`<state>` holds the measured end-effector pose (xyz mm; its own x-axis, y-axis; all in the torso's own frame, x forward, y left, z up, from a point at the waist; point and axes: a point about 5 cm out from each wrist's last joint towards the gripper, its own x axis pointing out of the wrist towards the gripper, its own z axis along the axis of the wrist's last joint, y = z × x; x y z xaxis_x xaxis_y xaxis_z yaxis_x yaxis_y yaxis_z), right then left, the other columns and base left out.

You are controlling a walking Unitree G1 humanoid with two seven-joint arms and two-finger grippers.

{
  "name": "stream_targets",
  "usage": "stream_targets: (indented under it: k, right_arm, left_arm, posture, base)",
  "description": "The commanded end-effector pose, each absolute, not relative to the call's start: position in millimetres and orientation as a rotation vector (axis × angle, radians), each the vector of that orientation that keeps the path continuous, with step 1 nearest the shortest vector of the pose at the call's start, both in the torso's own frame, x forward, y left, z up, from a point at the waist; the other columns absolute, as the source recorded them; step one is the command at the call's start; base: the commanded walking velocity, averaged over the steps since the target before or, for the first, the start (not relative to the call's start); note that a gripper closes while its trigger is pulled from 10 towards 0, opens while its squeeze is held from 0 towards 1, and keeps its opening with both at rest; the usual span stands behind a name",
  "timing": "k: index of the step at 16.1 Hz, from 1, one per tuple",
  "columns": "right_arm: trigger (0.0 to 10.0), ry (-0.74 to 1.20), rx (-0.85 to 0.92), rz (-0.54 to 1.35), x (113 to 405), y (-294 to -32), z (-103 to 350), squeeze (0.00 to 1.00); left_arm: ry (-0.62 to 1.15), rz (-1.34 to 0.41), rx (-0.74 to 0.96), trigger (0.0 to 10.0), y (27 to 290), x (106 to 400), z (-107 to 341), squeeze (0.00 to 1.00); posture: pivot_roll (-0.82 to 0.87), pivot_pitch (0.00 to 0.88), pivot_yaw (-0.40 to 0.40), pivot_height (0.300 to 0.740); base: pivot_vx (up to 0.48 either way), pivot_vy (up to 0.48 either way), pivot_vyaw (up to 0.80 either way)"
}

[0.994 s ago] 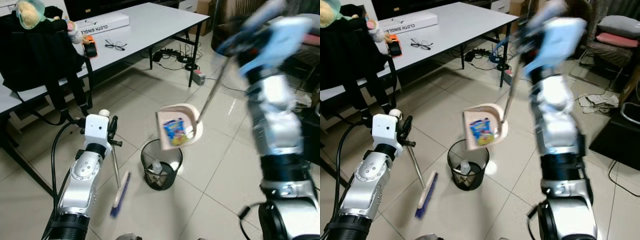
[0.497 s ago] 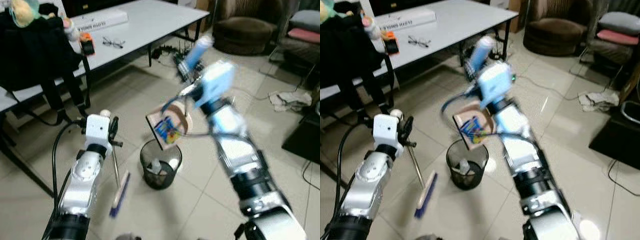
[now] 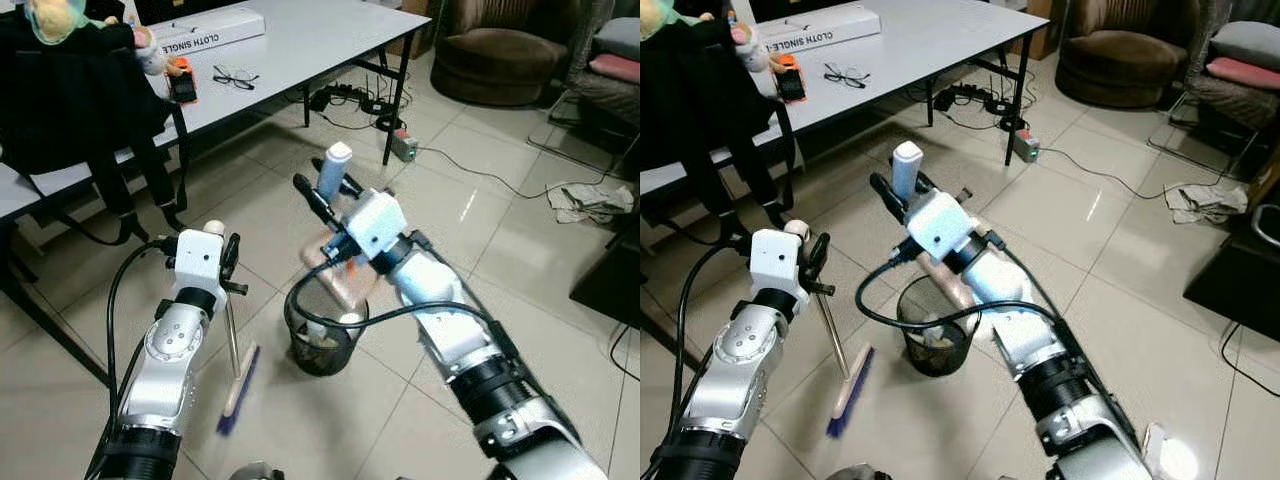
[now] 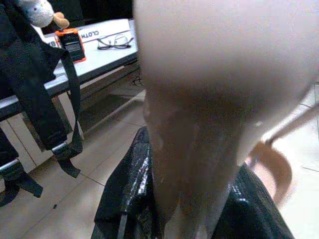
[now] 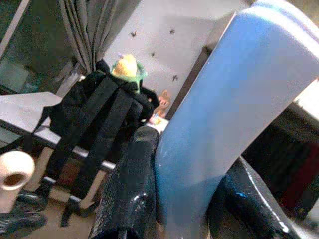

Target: Sweep floor

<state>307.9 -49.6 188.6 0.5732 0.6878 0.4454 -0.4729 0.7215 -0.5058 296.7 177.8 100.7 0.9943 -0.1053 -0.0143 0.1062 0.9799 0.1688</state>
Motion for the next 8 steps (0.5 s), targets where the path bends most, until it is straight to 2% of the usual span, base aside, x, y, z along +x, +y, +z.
stream_targets:
  k: [1, 3, 4, 8]
  right_arm:
    - [10.0, -0.811, -0.373, 0.647, 309, -56, 219, 0.0]
    - [10.0, -0.849, -0.237, 0.452, 320, -88, 251, 0.0]
    - [10.0, -0.753, -0.168, 0.341, 332, -114, 258, 0.0]
    - [10.0, -0.492, -0.329, 0.061, 345, -184, 237, 0.0]
  left_arm:
    - [-0.027, -0.117, 0.194, 10.0, 176, 297, 107, 0.0]
    - [-0.021, -0.133, 0.203, 10.0, 175, 297, 106, 0.0]
    - [-0.002, -0.17, 0.207, 10.0, 172, 297, 102, 0.0]
    - [0.051, -0.264, 0.226, 10.0, 165, 291, 87, 0.0]
  posture:
    - [-0.04, 0.0, 0.006, 0.74]
    - [-0.05, 0.0, 0.007, 0.74]
    - [-0.05, 0.0, 0.007, 0.74]
    - [-0.07, 0.009, 0.014, 0.74]
  base:
    - [0.0, 0.0, 0.0]
    - [0.0, 0.0, 0.0]
    - [0.0, 0.0, 0.0]
    - [0.0, 0.0, 0.0]
